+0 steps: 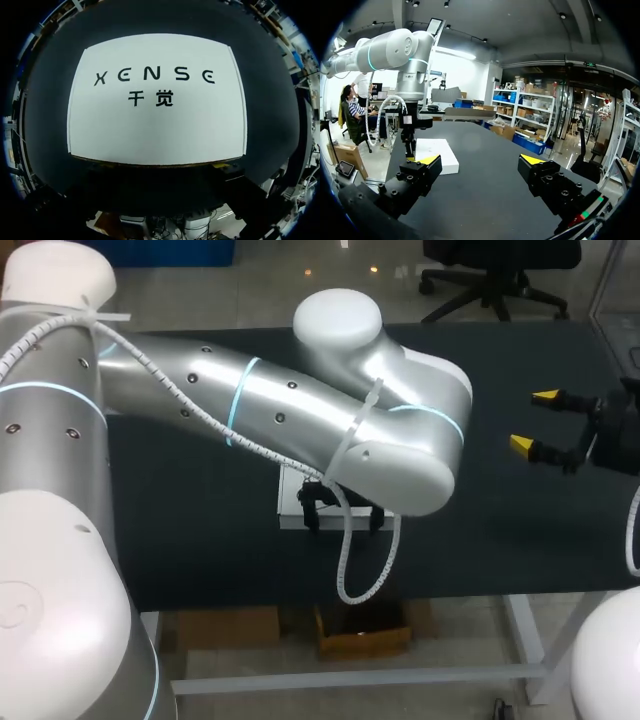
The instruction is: Assemble the packaging by folding the flat box into shape, placing the metal phone stand inside, and closing the box properly
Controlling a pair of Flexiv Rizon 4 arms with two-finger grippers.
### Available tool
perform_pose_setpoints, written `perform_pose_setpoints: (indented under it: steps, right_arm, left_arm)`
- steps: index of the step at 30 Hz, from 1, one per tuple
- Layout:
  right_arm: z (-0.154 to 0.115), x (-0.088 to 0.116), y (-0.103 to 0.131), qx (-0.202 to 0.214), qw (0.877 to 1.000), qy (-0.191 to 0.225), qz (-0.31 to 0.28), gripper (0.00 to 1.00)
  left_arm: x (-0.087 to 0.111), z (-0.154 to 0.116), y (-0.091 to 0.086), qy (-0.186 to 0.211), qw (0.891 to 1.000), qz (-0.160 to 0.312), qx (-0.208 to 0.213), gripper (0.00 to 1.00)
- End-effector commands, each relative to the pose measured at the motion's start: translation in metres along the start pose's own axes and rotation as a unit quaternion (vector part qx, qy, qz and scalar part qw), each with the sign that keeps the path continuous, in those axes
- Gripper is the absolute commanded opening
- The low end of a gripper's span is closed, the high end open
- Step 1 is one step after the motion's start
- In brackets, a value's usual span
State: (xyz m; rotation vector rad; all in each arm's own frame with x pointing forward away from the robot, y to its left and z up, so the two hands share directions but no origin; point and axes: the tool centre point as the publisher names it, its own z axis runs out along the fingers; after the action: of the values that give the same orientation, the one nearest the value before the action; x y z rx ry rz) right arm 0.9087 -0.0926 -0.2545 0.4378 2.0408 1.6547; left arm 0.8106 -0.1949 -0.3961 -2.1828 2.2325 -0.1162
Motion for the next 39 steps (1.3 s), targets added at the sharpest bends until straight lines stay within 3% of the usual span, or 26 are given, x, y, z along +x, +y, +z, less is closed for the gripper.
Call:
perform_pose_setpoints:
  steps: [1,19,39]
  right_arm:
    - [-0.001,0.0,0.0,-0.002,1.0,0.001,0.0,1.0]
    - [-0.001,0.0,0.0,-0.002,1.0,0.001,0.0,1.0]
    - [-0.001,0.0,0.0,-0.002,1.0,0.001,0.0,1.0]
  left_arm:
    - [0.005,0.002,-0.015,-0.007,1.0,0.0,-0.009,1.0]
    - [0.0,0.007,-0.091,-0.005,1.0,-0.005,-0.006,1.0]
    - [-0.02,0.013,-0.217,0.011,0.999,-0.036,-0.006,1.0]
